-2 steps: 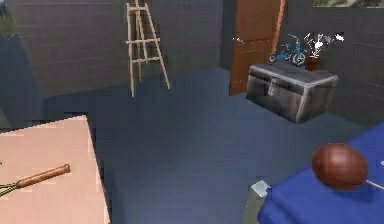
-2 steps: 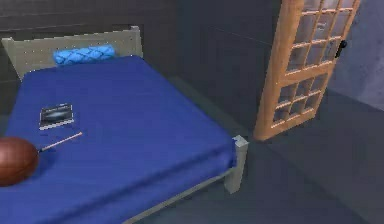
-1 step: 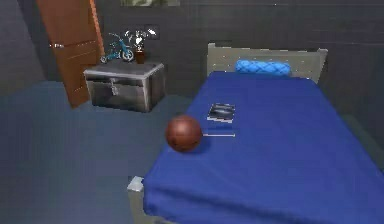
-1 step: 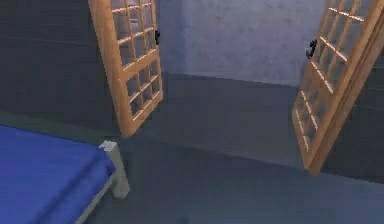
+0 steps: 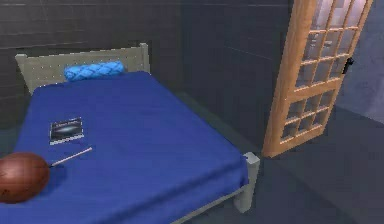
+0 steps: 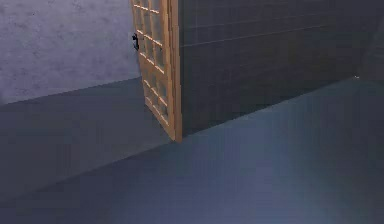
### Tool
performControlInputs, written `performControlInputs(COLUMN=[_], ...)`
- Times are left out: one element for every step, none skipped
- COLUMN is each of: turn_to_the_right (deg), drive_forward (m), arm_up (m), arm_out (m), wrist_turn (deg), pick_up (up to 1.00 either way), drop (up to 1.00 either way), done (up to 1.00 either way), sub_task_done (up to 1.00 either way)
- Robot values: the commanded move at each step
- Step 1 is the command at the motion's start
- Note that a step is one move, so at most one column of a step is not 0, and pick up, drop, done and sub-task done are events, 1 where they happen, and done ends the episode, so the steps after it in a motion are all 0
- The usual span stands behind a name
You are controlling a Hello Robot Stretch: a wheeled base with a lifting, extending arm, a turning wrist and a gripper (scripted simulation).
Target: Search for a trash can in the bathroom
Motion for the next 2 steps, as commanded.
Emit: performControlInputs(turn_to_the_right=[15.0,0.0], drive_forward=[0.0,0.05], arm_up=[0.0,0.0], arm_out=[0.0,0.0], wrist_turn=[0.0,0.0], pick_up=[0.0,0.0], drop=[0.0,0.0], done=[0.0,0.0], sub_task_done=[0.0,0.0])
